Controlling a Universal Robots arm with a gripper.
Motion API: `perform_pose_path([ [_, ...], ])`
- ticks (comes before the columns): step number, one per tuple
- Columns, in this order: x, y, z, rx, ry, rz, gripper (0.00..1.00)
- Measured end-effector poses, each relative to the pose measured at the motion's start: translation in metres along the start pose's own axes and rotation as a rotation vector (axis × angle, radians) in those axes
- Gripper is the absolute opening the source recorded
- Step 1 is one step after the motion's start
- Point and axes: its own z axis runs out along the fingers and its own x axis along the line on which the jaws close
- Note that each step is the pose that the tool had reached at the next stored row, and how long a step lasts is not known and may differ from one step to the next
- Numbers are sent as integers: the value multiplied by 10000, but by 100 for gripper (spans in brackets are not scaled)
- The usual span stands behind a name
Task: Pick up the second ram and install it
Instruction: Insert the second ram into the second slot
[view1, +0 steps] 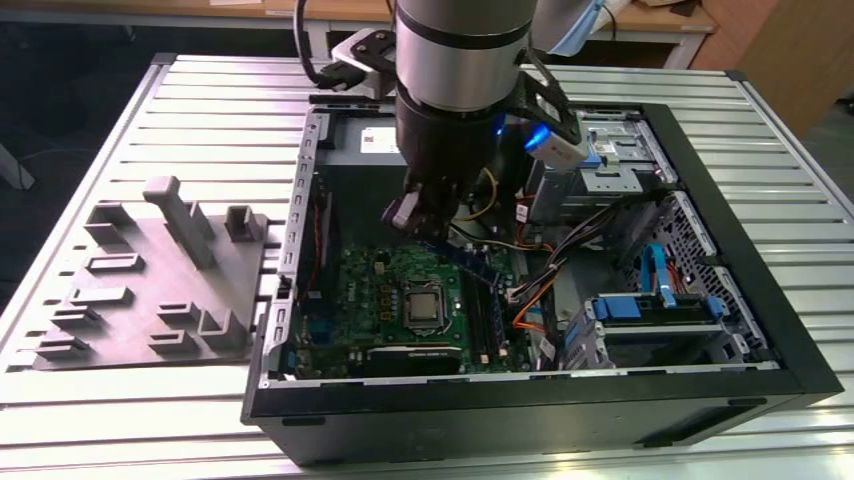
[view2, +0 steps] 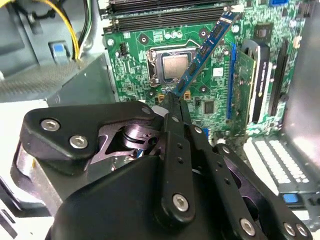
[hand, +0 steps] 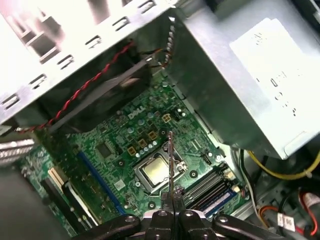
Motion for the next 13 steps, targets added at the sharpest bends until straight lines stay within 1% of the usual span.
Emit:
perform_pose_path([
  [13, 1, -1, 18, 85, -82, 2366, 12],
])
